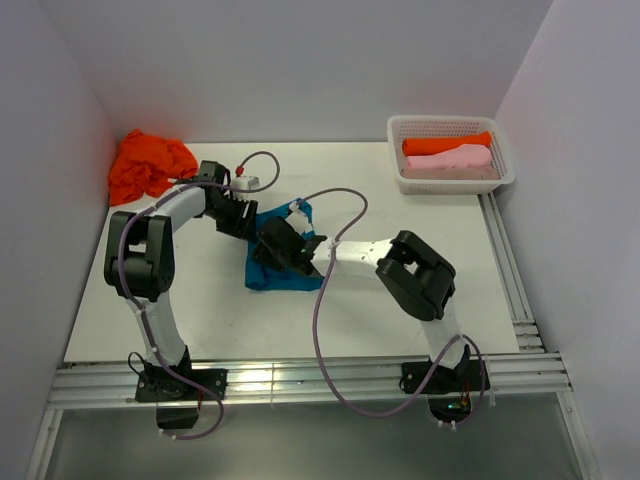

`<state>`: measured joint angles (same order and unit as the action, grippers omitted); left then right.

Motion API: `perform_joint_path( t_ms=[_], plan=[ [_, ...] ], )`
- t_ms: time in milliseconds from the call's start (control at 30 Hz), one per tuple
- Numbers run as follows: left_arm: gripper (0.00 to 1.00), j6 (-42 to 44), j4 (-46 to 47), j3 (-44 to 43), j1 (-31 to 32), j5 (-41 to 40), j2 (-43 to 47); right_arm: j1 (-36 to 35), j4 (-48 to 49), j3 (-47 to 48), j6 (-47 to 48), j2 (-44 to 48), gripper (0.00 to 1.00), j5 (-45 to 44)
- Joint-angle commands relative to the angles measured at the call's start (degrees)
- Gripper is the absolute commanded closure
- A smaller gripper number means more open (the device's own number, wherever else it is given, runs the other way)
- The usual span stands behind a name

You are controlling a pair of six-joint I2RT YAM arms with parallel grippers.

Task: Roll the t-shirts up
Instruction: Roll the tshirt

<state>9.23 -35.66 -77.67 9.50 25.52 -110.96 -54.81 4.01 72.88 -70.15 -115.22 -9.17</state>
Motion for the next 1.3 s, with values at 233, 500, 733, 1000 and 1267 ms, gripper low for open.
perform_joint_path(
  t_ms=[233, 500, 733, 1000, 1267],
  plan=[
    [0.39, -0.18, 1.47, -1.17, 0.79, -4.42, -1.81, -6.72, -32.75, 24.66, 9.49, -4.3, 0.53, -21.59],
    [0.39, -0.01, 0.86, -1.78, 0.87, -3.98, -1.72, -7.07, -33.19, 30.21, 11.7, -10.72, 0.55, -21.15],
    [0.39, 0.26, 0.24, -2.22, 0.96, -3.72, -1.28, -8.12, -39.59, 32.93, 10.65, -13.54, 0.54, -26.25],
    [0.39, 0.43, -0.81, -3.98, 0.96, -2.76, -1.1, -8.91, -44.26, 36.63, 11.52, -16.87, 0.52, -27.4],
    [0.38, 1.05, -3.01, -7.05, 0.96, -1.88, -1.81, -8.83, -48.22, 42.6, 13.11, -21.97, 0.49, -24.5]
  ],
)
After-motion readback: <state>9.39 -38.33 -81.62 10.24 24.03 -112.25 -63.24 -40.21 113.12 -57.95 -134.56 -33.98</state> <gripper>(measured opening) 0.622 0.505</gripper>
